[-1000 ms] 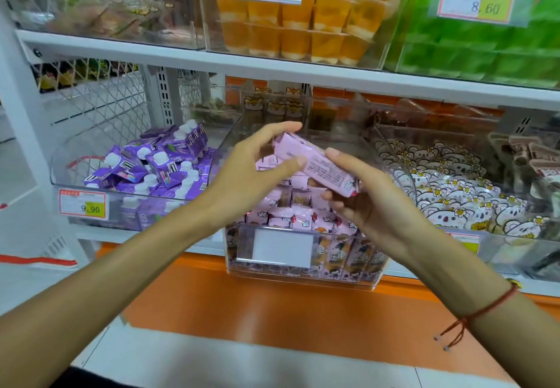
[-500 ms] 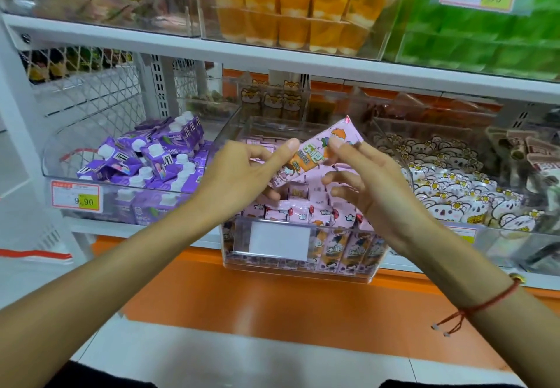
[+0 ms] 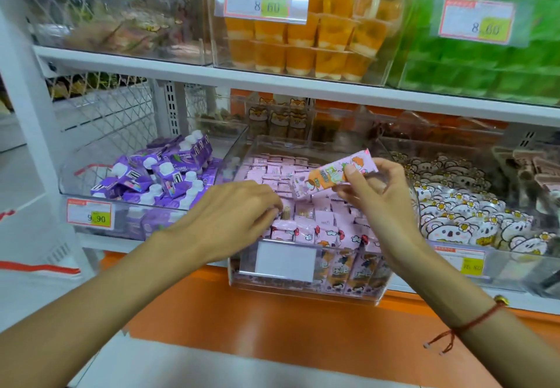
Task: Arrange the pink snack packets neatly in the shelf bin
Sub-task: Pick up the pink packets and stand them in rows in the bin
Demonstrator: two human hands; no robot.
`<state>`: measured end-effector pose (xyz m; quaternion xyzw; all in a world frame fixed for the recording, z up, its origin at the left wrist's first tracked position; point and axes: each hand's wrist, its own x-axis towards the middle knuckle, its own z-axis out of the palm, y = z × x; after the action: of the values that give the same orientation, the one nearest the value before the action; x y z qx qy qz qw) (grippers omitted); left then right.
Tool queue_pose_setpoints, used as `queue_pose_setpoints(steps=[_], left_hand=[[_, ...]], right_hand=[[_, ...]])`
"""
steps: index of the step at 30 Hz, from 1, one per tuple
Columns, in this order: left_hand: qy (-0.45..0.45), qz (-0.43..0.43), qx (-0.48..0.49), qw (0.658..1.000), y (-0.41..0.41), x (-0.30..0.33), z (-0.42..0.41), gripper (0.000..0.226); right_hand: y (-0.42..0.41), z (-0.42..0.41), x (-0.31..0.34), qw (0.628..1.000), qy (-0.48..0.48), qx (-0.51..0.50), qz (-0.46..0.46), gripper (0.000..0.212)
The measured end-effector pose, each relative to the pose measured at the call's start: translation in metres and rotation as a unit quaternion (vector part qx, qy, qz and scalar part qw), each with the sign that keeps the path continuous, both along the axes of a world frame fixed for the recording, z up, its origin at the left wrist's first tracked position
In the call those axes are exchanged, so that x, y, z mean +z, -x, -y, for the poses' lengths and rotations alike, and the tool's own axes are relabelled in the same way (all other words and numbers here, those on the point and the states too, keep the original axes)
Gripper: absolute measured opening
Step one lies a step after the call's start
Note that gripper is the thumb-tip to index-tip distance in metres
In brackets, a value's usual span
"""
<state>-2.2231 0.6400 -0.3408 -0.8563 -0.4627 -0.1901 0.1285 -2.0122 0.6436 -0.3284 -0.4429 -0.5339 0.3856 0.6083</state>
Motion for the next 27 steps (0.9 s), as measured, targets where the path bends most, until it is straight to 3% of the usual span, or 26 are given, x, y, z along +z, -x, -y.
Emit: queue_pose_setpoints(steps=[3,6,12,14,18,23,27], left_hand=[[-0.023,-0.047,-0.025,0.998,0.009,0.0,0.002,0.041],[-0.026,-0.077,-0.041,0.996,0.011,0.003,0.004,0.049],[-0.009,-0.029,-0.016,0.999,0.021,0.001,0.004,0.031],[-0.006,-0.015,-0.008,1.0,0.02,0.001,0.005,0.031],[0.0,0.045,0.027,0.999,0.014,0.002,0.006,0.038],[0.036,0.083,0.012,0.996,0.002,-0.004,0.007,0.036],[0.085,0.041,-0.011,0.995,-0.004,-0.008,0.002,0.031]], right_hand=[[0.01,0.0,-0.005,0.99,-0.045,0.016,0.129,0.024],[0.008,-0.001,0.0,0.96,-0.096,0.017,0.262,0.027],[0.017,-0.004,0.0,0.937,-0.089,0.06,0.331,0.026],[0.027,-0.007,-0.005,0.907,-0.12,0.037,0.401,0.026],[0.031,-0.013,-0.016,0.789,-0.157,-0.025,0.593,0.031],[0.021,-0.015,-0.024,0.788,-0.117,0.058,0.602,0.035],[0.005,-0.006,-0.021,0.817,-0.139,0.024,0.56,0.033]])
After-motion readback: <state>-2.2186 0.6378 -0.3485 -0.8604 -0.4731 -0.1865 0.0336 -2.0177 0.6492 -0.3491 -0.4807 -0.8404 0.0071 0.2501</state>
